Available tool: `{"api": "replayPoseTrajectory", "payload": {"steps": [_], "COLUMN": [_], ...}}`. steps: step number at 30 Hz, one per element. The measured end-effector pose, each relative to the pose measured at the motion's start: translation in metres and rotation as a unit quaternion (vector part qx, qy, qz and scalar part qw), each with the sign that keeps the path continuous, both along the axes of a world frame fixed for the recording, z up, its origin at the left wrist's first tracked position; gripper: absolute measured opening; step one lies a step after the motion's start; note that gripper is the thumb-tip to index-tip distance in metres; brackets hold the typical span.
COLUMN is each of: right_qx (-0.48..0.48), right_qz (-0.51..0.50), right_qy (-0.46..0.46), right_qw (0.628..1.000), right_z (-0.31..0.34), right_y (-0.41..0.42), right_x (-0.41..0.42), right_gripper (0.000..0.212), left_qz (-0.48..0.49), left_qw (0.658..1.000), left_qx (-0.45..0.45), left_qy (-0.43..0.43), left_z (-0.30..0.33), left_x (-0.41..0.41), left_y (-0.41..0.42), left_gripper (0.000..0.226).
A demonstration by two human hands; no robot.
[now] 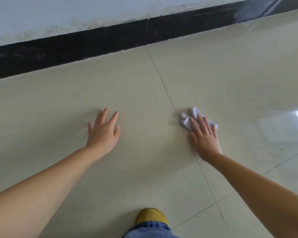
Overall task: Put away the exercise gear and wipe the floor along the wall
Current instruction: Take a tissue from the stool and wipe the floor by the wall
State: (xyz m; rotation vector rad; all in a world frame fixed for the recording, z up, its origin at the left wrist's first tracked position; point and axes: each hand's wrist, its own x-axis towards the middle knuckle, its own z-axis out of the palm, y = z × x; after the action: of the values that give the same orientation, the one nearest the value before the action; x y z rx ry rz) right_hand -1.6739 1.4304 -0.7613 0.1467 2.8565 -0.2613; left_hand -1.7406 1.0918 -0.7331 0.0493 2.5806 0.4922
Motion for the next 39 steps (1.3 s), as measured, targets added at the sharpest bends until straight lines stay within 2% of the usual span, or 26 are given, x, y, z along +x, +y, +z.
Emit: {"api": "replayPoseTrajectory", "payload": {"steps": [3,5,6,8,9,11,13,16,17,18,20,22,23,24,25,26,27,28,30,32,34,36,37,39], "right_qx": [0.008,0.016,0.011,0.002,-0.002,-0.016,-0.024,-0.042,-0.021,0.0,0.013,0.024,0.017,0.003,-0.004,-0.005,-0.009,-0.019,-0.046,-0.042,-0.041,-0.015,-0.003,0.005], "right_qz": [-0.261,-0.34,-0.335,-0.228,-0.147,0.028,0.179,0.378,0.416,0.407,0.251,-0.011,-0.161,-0.288,-0.353,-0.363,-0.33,-0.256,-0.04,0.173,0.287,0.347,0.338,0.216], "right_qy": [-0.034,-0.049,-0.039,0.028,0.067,0.082,0.051,0.048,0.066,0.077,0.103,0.091,0.056,0.02,-0.003,-0.013,-0.014,-0.009,0.014,0.028,0.031,0.023,0.017,-0.017], "right_qw": [0.965,0.939,0.941,0.973,0.987,0.996,0.982,0.924,0.907,0.91,0.962,0.995,0.985,0.957,0.936,0.932,0.944,0.966,0.998,0.984,0.956,0.938,0.941,0.976], "right_z": [0.01,0.007,0.002,-0.011,-0.015,-0.015,-0.014,-0.019,-0.022,-0.027,-0.025,-0.014,-0.008,-0.002,0.003,0.006,0.004,-0.002,-0.009,-0.013,-0.015,-0.016,-0.017,-0.012], "right_y": [0.044,0.012,-0.015,-0.081,-0.115,-0.17,-0.182,-0.121,-0.091,-0.058,0.003,0.049,0.062,0.063,0.051,0.031,0.006,-0.022,-0.083,-0.123,-0.122,-0.095,-0.076,-0.028], "right_x": [-0.038,-0.054,-0.057,-0.046,-0.033,-0.006,0.008,-0.018,-0.036,-0.058,-0.099,-0.128,-0.138,-0.147,-0.153,-0.157,-0.157,-0.153,-0.129,-0.11,-0.123,-0.145,-0.155,-0.167], "right_gripper": [0.053,0.054,0.055,0.054,0.054,0.053,0.052,0.048,0.046,0.044,0.042,0.047,0.05,0.052,0.053,0.054,0.054,0.054,0.053,0.053,0.051,0.049,0.052,0.059], "left_qz": [-0.011,-0.017,-0.022,-0.033,-0.035,-0.033,-0.035,-0.039,-0.041,-0.041,-0.046,-0.052,-0.055,-0.061,-0.071,-0.081,-0.091,-0.1,-0.106,-0.092,-0.09,-0.094,-0.098,-0.101], "left_qw": [1.0,0.999,0.998,0.996,0.997,0.997,0.997,0.997,0.997,0.997,0.996,0.994,0.993,0.991,0.989,0.986,0.984,0.981,0.98,0.984,0.986,0.986,0.983,0.978], "left_qx": [-0.014,-0.041,-0.055,-0.071,-0.071,-0.063,-0.066,-0.064,-0.063,-0.065,-0.078,-0.093,-0.101,-0.114,-0.131,-0.143,-0.153,-0.164,-0.166,-0.146,-0.137,-0.137,-0.15,-0.173], "left_qy": [-0.01,-0.029,-0.035,-0.033,-0.025,-0.012,-0.015,-0.009,0.001,0.008,0.008,-0.005,-0.01,-0.017,-0.021,-0.022,-0.024,-0.031,-0.04,-0.046,-0.021,-0.008,-0.029,-0.056], "left_z": [-0.002,-0.005,-0.007,-0.011,-0.012,-0.013,-0.014,-0.016,-0.017,-0.017,-0.016,-0.014,-0.013,-0.014,-0.015,-0.016,-0.016,-0.016,-0.016,-0.018,-0.02,-0.02,-0.017,-0.019], "left_x": [-0.007,-0.009,-0.009,-0.005,-0.003,-0.002,-0.002,-0.001,-0.001,-0.002,-0.003,-0.003,-0.002,-0.002,-0.001,-0.002,-0.003,-0.003,-0.003,-0.002,-0.005,-0.009,-0.011,-0.007], "left_y": [0.013,0.018,0.019,0.02,0.019,0.019,0.018,0.018,0.018,0.018,0.02,0.024,0.025,0.026,0.026,0.026,0.026,0.027,0.028,0.03,0.032,0.031,0.031,0.03], "left_gripper": [0.054,0.055,0.056,0.058,0.058,0.061,0.066,0.072,0.071,0.068,0.061,0.062,0.068,0.075,0.084,0.091,0.095,0.097,0.098,0.1,0.105,0.107,0.107,0.102]}}
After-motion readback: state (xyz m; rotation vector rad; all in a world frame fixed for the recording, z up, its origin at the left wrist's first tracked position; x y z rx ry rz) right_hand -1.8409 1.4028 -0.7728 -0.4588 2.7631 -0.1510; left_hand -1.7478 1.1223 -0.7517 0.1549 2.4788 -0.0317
